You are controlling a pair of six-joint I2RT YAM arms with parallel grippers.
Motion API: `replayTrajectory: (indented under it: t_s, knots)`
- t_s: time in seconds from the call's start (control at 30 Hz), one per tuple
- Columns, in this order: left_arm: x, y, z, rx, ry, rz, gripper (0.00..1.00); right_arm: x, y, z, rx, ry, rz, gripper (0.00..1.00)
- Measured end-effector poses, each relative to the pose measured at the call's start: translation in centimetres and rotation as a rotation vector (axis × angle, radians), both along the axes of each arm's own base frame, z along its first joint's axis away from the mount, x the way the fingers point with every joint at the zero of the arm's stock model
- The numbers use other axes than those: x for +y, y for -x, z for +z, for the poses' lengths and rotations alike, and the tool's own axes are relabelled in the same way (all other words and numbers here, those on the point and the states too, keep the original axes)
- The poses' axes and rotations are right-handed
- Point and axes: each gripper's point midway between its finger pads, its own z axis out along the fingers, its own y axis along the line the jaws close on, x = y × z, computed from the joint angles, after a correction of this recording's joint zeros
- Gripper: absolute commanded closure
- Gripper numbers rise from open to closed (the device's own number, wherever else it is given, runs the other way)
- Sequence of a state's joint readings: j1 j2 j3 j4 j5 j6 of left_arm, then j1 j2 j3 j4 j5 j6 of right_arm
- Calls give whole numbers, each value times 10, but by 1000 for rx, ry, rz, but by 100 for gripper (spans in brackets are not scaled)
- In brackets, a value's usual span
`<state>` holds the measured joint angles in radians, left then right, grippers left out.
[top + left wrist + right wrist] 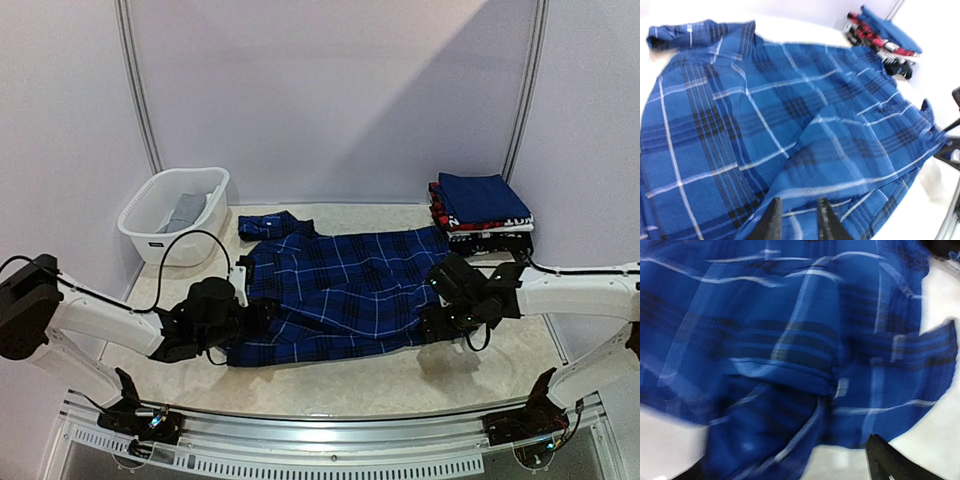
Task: Fold and stack the mixed laundry pile
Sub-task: Adjust the 1/3-folded shirt at the center of the board.
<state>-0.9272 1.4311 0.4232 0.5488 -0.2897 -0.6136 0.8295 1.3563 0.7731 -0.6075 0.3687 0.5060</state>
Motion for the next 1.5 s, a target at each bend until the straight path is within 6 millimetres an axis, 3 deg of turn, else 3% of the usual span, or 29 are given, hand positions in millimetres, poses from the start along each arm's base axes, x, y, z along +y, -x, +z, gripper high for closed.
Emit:
replayTrajectory:
  t_s: [0.17, 0.27, 0.4, 0.63, 0.9, 1.13, 1.5]
  knots:
    - [7, 2, 40, -103, 18, 28, 63, 39, 26, 28, 25, -321, 135, 1]
    - [12, 1, 49, -134, 4, 47, 60, 48, 27, 43, 3, -403, 151, 2]
    - [11, -3, 51, -146, -36, 47, 56, 38, 19, 48, -22, -439, 64, 4]
    - [-9, -18, 55, -174, -103, 27, 52, -9, 2, 32, -38, -500, -174, 5]
    - [-39, -41, 26, -113, -135, -51, 55, -26, -8, 46, -78, -595, -260, 6]
    - [-47, -50, -15, -16, -139, -100, 59, -31, -6, 37, -41, -642, -281, 6]
    - [-48, -53, -31, 29, -113, -112, 60, -34, -10, 23, 17, -739, -284, 9]
